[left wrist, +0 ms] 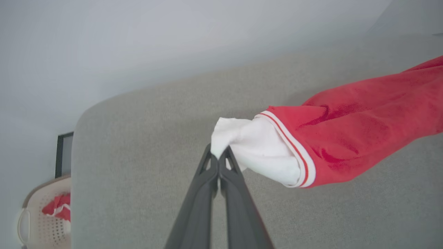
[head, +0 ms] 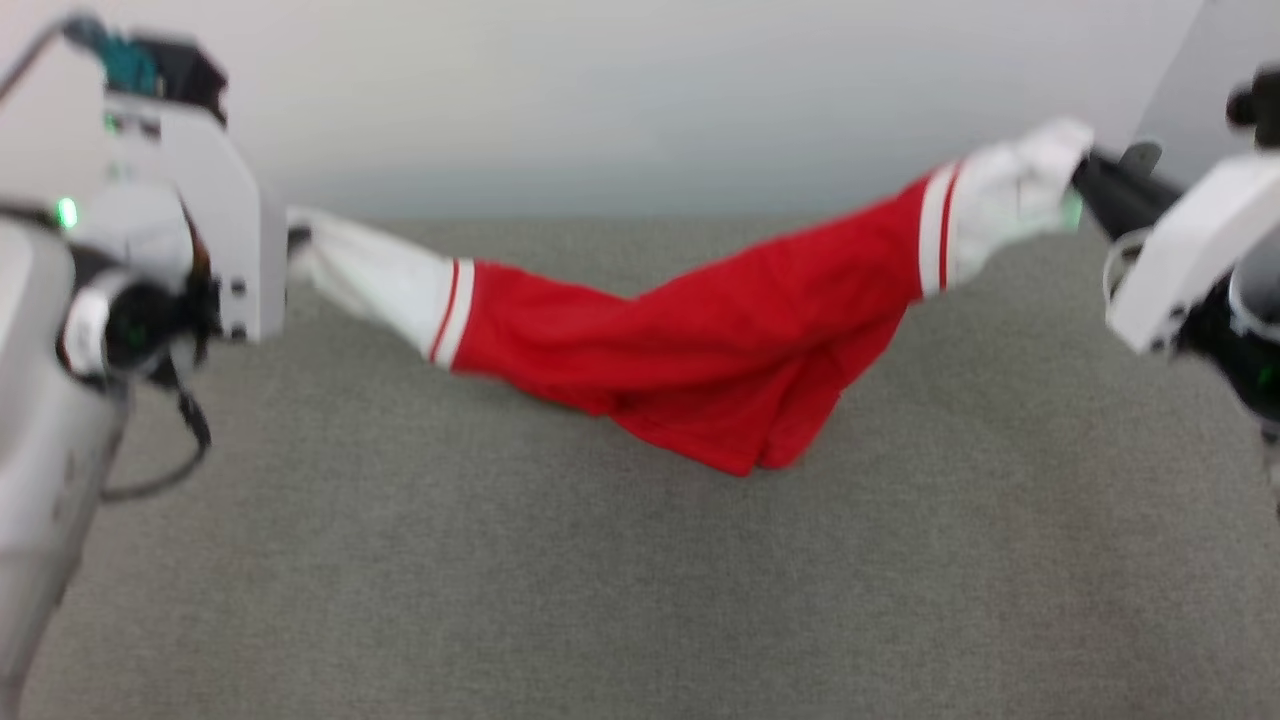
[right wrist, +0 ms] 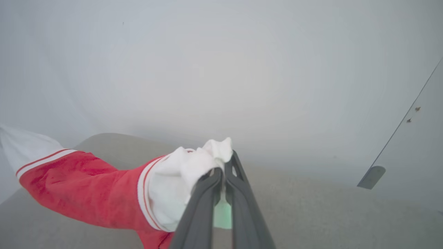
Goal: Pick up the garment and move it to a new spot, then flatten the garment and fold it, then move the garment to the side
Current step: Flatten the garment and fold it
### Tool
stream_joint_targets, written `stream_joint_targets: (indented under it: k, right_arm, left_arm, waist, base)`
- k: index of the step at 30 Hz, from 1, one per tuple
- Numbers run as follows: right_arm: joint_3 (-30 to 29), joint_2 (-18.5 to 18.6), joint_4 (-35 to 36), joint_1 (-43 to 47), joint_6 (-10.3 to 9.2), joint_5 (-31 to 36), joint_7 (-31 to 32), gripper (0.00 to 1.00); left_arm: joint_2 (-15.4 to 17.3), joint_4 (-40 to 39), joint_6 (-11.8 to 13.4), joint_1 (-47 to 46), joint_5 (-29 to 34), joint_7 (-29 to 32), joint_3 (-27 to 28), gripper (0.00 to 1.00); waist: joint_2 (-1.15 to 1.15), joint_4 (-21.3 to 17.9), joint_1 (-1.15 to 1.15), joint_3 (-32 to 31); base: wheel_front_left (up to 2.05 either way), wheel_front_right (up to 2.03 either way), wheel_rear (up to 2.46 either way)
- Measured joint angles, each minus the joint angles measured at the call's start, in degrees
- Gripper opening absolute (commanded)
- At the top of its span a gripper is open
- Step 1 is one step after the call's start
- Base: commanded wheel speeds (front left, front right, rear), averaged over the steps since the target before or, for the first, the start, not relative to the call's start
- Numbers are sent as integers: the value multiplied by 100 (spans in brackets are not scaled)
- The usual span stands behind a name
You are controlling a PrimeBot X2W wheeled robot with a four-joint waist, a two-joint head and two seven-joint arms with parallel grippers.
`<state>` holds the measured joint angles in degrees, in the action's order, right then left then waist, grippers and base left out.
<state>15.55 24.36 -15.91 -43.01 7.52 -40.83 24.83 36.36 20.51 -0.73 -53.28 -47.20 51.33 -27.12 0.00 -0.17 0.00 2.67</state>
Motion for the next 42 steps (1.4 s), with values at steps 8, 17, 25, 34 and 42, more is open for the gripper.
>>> stream_joint_targets:
  k: [8,17,25,34,42]
  right_arm:
    - [431,-66,-479,-1344,0,-56,-850,0]
    - [862,-135,-1514,-2500,0,-327,-1488,0]
    - [1168,-11,-2143,-2988,0,-654,-1605,0]
    - [985,54,-3177,-3977,0,-148,-2459,0]
    - [549,-126,-4080,-5019,0,909,-3950,0]
  left_arm:
    - [-323,751,-334,-1287,438,-706,-69,0]
    - [-614,1553,-514,-2261,681,-1241,-202,0]
    - [-806,1897,-542,-2796,751,-1512,-255,0]
    - [-1039,2164,-368,-3600,1204,-2473,-304,0]
    - [-1539,2672,-76,-4606,1547,-4241,-167,0]
  waist:
    - [0,66,0,-337]
    - [0,134,0,-460]
    - [0,184,0,-211]
    - [0,261,0,717]
    - [0,377,0,1806]
  base:
    - [0,0,0]
    - [0,0,0]
    - [0,0,0]
    - [0,0,0]
    - [0,0,0]
